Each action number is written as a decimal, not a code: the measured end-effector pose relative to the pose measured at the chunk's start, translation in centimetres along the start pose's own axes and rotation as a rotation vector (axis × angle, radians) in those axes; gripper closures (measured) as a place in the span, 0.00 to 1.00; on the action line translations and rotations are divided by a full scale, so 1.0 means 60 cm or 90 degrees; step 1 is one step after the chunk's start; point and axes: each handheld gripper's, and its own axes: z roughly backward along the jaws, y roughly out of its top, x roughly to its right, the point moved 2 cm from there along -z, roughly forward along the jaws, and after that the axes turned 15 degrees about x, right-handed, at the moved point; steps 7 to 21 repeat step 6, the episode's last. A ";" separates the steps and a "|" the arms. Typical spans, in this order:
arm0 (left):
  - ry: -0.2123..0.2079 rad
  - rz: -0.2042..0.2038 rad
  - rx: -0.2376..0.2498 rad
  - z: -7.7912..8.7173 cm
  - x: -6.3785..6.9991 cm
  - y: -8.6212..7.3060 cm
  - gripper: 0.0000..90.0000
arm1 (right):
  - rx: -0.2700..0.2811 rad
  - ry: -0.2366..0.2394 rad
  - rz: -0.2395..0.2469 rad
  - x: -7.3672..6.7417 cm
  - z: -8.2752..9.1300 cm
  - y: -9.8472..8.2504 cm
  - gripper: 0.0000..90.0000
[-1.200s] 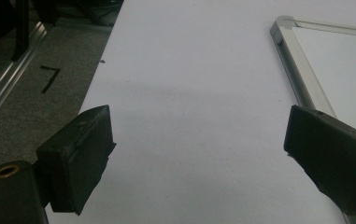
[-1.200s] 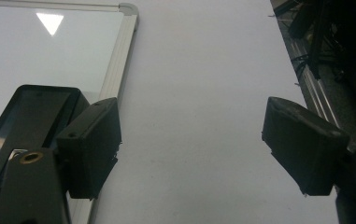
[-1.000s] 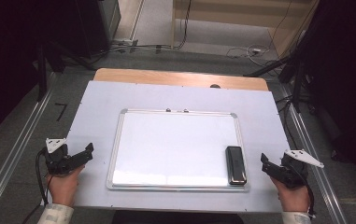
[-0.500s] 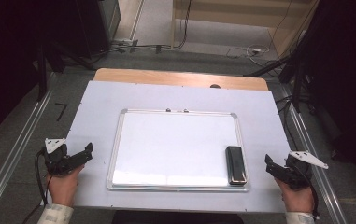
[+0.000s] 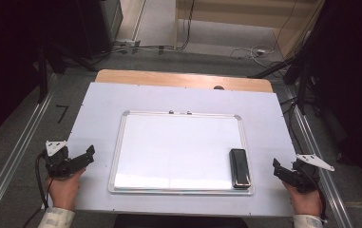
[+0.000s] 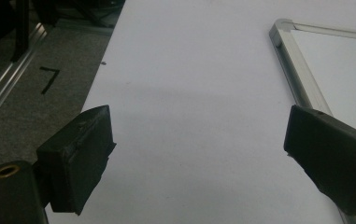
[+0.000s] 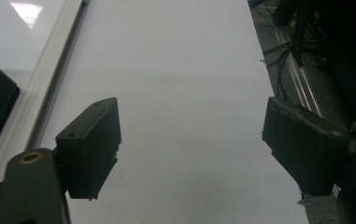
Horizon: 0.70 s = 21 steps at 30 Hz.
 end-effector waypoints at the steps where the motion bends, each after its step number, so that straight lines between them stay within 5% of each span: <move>1: 0.000 0.000 0.000 0.000 0.000 0.000 0.10 | 0.000 -0.001 0.000 0.002 -0.001 -0.001 0.20; 21: 0.001 0.000 -0.001 0.000 0.000 0.000 0.10 | -0.002 -0.006 0.016 0.010 -0.012 -0.013 0.18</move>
